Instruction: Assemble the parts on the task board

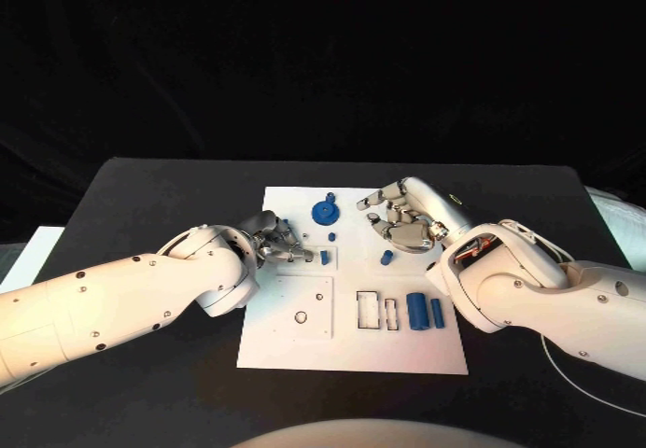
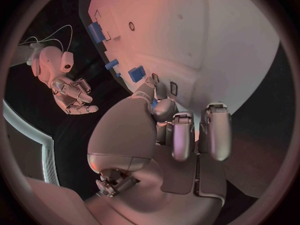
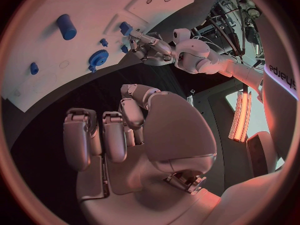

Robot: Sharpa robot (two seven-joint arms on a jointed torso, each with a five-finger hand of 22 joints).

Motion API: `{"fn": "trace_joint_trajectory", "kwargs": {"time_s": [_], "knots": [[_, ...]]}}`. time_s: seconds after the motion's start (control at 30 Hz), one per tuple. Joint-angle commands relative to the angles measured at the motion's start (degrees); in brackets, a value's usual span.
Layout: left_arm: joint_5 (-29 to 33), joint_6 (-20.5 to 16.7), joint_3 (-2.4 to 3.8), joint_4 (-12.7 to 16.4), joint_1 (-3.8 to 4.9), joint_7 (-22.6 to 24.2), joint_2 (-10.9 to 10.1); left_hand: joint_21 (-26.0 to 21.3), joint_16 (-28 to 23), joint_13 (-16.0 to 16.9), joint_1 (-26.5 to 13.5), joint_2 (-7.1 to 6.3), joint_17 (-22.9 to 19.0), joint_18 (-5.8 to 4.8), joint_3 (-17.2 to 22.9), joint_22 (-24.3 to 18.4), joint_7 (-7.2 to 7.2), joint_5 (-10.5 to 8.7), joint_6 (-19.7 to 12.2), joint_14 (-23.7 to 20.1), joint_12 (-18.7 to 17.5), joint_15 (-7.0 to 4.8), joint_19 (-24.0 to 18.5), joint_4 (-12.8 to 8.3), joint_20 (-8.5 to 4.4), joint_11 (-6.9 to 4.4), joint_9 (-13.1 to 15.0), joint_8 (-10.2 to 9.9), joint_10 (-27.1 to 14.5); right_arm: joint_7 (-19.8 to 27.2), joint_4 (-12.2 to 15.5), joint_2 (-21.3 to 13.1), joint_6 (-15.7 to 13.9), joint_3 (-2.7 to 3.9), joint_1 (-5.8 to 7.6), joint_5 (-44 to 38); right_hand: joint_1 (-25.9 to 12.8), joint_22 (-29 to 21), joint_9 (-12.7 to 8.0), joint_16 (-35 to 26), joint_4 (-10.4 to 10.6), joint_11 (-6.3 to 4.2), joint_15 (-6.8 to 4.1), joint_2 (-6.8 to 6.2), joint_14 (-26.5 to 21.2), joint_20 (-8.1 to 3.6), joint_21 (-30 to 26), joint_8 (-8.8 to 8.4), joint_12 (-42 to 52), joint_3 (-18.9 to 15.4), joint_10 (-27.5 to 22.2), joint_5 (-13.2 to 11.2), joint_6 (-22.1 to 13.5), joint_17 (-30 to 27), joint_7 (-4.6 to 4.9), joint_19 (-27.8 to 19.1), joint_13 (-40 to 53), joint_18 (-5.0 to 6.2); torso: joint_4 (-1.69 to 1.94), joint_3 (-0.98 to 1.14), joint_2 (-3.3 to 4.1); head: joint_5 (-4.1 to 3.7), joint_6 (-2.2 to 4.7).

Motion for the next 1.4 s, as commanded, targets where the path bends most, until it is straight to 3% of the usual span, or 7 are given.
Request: {"fn": "trace_joint_trajectory", "kwargs": {"time_s": [0.03,0.2,0.47,0.6,0.67,0.97,1.4], "knots": [[6.62,3.29,0.63,0.66,0.14,0.61,-1.10,-0.94,0.18,-3.14,1.04,-0.10,15.07,-0.08,0.80,8.68,0.47,0.27,-0.97,6.04,-3.08,0.59,2.44,-0.45,0.27,0.49,-0.40,-0.67,-2.27,0.10,-0.09,-0.04,0.45,0.02,0.00,-0.32,-0.66,4.41,0.08,-0.29,-0.05,-0.25,0.17,-0.02,4.80,0.23,-0.16,0.17,-0.20,-0.31,-0.10,-0.22,0.46,9.90,-0.07,0.79,-0.04,0.36,-0.05,-0.01,-0.03,-0.07,0.01],[13.85,10.85,1.48,1.33,1.80,0.05,-3.44,-7.30,0.18,-15.61,0.66,-0.10,15.07,1.35,1.90,3.94,3.42,0.37,-5.47,6.04,-14.90,2.70,-0.68,0.72,1.83,3.00,-2.44,-4.20,-11.64,0.08,-0.39,-0.06,0.44,0.02,0.00,-0.25,-0.64,4.41,0.07,-0.33,-0.11,-0.26,0.15,-0.05,4.79,0.22,-0.17,0.15,-0.22,-0.37,-0.11,-0.20,0.44,9.86,-0.09,0.79,-0.05,0.36,0.01,0.14,-0.15,-0.05,-0.17],[20.97,19.18,1.78,1.70,5.72,-0.81,-4.56,-10.12,-0.03,-17.37,-1.94,1.03,14.82,2.03,2.87,2.05,4.53,0.17,-5.66,5.94,-15.26,3.87,-1.88,4.13,3.41,4.16,-4.24,-6.02,-11.36,0.38,-1.55,0.25,0.32,0.01,0.00,0.30,-0.58,4.43,0.06,-0.34,-0.17,-0.28,0.14,-0.05,4.79,0.21,-0.16,0.13,-0.18,-0.39,-0.10,-0.14,0.42,9.85,-0.10,0.80,-0.03,0.35,0.03,0.25,-0.76,-0.07,0.00],[21.39,21.80,1.79,0.28,6.97,-2.48,-3.26,-8.15,0.18,-12.38,-8.11,-0.04,15.07,1.65,-1.95,3.55,3.15,-0.17,-2.39,6.04,-9.14,2.97,-0.50,9.29,2.93,2.98,-3.76,-4.23,-6.10,0.65,-2.47,0.37,0.19,0.01,0.00,1.41,-0.57,4.43,0.06,-0.34,-0.19,-0.28,0.13,-0.03,4.78,0.21,-0.16,0.12,-0.22,-0.39,-0.12,-0.11,0.42,9.84,-0.11,0.80,-0.06,0.35,-0.15,0.40,-1.15,0.05,0.06],[20.06,23.49,1.77,-0.99,7.49,-3.83,-2.13,-7.51,0.18,-10.37,-10.38,-0.18,15.07,1.46,-3.96,4.05,2.72,-2.51,-1.55,6.04,-7.06,2.63,-0.07,10.73,2.57,2.65,-3.53,-3.62,-4.62,0.82,-2.96,0.38,0.12,0.01,0.00,2.29,-0.57,4.43,0.06,-0.34,-0.19,-0.28,0.13,-0.03,4.78,0.21,-0.16,0.12,-0.22,-0.39,-0.12,-0.11,0.42,9.84,-0.11,0.80,-0.06,0.35,-0.19,0.46,-1.31,0.12,0.03],[12.05,30.33,1.68,-6.23,8.80,-7.96,3.55,-6.01,0.18,-5.66,-13.10,0.40,15.07,1.03,-9.48,5.32,1.45,-3.89,-0.18,6.04,-2.40,1.51,0.87,11.13,1.41,1.50,-2.44,-1.59,-1.71,1.37,-4.54,0.42,0.00,0.01,0.08,5.00,-0.59,4.36,0.06,-0.41,-0.19,-0.28,0.13,-0.04,4.77,0.20,-0.20,0.11,-0.26,-0.43,-0.13,-0.10,0.42,9.75,-0.10,0.76,-0.08,0.37,-0.37,0.85,-1.67,0.44,0.02],[6.93,35.46,1.08,-12.71,9.37,-10.20,10.28,-3.67,0.18,-3.21,-13.24,1.39,15.07,0.44,-11.73,7.14,0.98,-3.89,0.09,6.04,-0.16,1.09,1.91,11.08,0.94,1.05,-1.60,-0.44,-0.38,1.55,-4.96,0.49,0.17,0.01,0.26,5.69,-0.59,4.36,0.06,-0.41,-0.19,-0.28,0.13,-0.04,4.77,0.20,-0.20,0.11,-0.26,-0.43,-0.13,-0.10,0.42,9.75,-0.10,0.76,-0.08,0.37,-0.47,0.71,-1.45,0.35,0.02]]}}
